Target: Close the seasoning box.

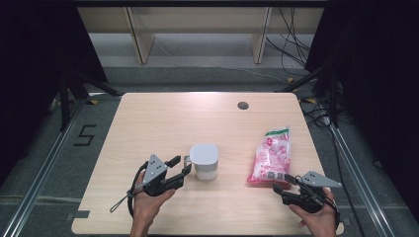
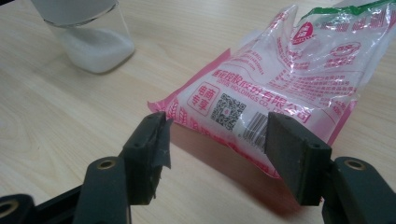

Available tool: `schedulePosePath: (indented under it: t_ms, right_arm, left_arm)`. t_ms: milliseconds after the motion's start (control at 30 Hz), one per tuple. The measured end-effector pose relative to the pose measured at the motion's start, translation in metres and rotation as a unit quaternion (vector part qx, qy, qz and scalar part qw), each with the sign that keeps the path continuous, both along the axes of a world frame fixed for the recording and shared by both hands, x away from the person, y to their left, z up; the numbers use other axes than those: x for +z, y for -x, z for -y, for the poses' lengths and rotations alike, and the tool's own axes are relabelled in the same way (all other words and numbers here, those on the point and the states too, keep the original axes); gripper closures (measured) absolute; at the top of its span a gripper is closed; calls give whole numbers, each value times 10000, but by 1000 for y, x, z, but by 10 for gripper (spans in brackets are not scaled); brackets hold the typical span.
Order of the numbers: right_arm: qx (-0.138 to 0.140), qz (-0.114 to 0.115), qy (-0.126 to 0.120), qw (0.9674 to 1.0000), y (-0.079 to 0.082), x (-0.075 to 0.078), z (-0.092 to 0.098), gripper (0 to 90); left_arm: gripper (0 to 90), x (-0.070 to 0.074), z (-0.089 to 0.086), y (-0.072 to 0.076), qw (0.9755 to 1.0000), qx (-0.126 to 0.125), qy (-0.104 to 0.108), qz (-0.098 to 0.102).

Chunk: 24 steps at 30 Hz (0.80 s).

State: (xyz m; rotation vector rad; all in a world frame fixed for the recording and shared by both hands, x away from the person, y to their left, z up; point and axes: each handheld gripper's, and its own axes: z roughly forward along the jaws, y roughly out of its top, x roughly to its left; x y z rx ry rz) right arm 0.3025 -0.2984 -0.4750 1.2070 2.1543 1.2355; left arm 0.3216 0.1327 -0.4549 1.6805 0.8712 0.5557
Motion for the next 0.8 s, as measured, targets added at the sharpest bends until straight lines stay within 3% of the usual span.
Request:
schedulePosePath:
  t_ms: [33, 167, 200, 267, 333, 367, 400, 433, 467, 500, 733, 800]
  right_arm:
    - [-49, -70, -108, 9999, 1, 0, -2, 401]
    - [-30, -50, -68, 10000, -1, 0, -4, 400]
    - [129, 43, 11, 9999, -3, 0, -2, 400]
    - [52, -54, -106, 9999, -1, 0, -5, 400]
    - [140, -11, 2, 9999, -2, 0, -4, 399]
    - [125, 11, -57, 9999, -2, 0, -5, 399]
    - [186, 71, 130, 9997, -3, 0, -3, 398]
    - [183, 64, 99, 9998, -2, 0, -4, 398]
    - [70, -85, -56, 9999, -1, 0, -7, 398]
    - [123, -111, -30, 9999, 0, 1, -7, 399]
    - [203, 98, 101, 9997, -3, -1, -8, 398]
    - [178, -78, -79, 9998, -1, 0, -10, 398]
  left_arm:
    - [469, -2, 0, 2, 10000, -19, 40, -7]
    - [416, -6, 1, 9, 10000, -12, -53, -41]
    - [410, -7, 1, 11, 10000, 31, -25, -44]
    - [410, -10, 1, 14, 10000, 65, -35, 10]
    - [403, -14, 3, 16, 10000, 57, -31, 41]
    - [398, -15, 4, 18, 9999, 93, -68, 31]
    - [394, -17, 6, 19, 10000, 94, -2, 30]
    - [391, -18, 6, 20, 9999, 85, -123, 46]
    - [386, -20, 6, 20, 9999, 62, -116, 68]
    - [377, -21, 7, 22, 9998, 114, -141, 30]
    - [330, -31, 11, 29, 9998, 119, -100, -82]
    - [322, -34, 12, 31, 9999, 86, -67, -107]
